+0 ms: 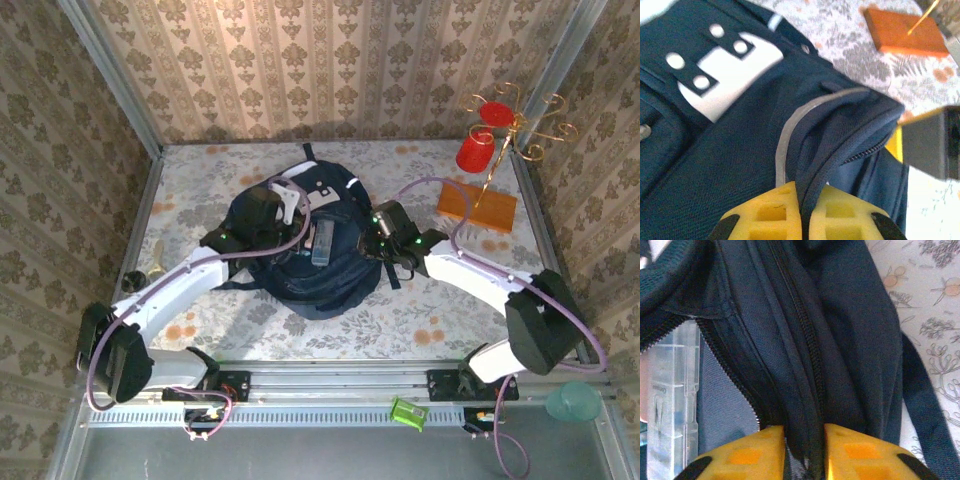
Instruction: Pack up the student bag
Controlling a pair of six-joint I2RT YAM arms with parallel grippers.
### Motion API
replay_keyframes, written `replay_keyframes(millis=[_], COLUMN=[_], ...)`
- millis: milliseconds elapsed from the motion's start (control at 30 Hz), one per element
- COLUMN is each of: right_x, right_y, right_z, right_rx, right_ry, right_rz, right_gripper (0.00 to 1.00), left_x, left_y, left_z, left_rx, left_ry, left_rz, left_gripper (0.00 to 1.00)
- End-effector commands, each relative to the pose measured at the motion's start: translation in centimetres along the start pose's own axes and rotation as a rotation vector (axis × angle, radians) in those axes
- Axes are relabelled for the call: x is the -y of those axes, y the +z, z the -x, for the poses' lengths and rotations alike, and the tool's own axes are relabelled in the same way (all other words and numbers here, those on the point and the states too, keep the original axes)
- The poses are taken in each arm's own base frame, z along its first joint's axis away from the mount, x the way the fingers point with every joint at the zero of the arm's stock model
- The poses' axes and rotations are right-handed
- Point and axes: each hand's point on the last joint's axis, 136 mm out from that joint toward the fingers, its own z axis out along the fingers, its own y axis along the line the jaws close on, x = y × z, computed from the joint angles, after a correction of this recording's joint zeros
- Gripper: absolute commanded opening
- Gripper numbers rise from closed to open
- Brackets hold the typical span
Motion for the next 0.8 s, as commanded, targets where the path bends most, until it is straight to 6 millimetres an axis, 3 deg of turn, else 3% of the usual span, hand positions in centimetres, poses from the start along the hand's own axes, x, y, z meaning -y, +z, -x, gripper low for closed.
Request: replay_keyframes(millis=[0,200,433,500,600,767], right_x=[-0.8,-1.8,-2.7,-1.3,1.6,3.7], right_y=[0.4,1.6,2.5,2.4,1.0,-3.3], right_z=[2.6,5.4,8.8,9.8,10.4,9.0], right_rx=[0.027,-0.017,-0.034,-0.026,0.011,0.081], right_ry=[-0.025,-0.064,-0.141,-0.139,-0.155,-0.164], right_rz=[0.066,0.174,0.190,0.131,-0.005,-0.087], right_gripper=[0.19,0.13,0.12,0.14,0.17,0.32], left_x=[0.1,2.9,6.3,6.7,7.0,5.1], left_y=[-0.3,0.9,4.9,6.1,6.5,3.7], left_z=[-1.0,-2.8,-2.1,-1.5,-0.4,0.0], left_rx=[0.012,-0.013,-0.039,-0.049,-0.039,0.024], left_ry=[-0.044,-0.032,-0.021,-0.015,0.000,0.027], left_rz=[0.017,-0.017,-0.076,-0.076,-0.071,0.001], left_gripper=[0.00,0.00,0.02,0.10,0.33,0.54])
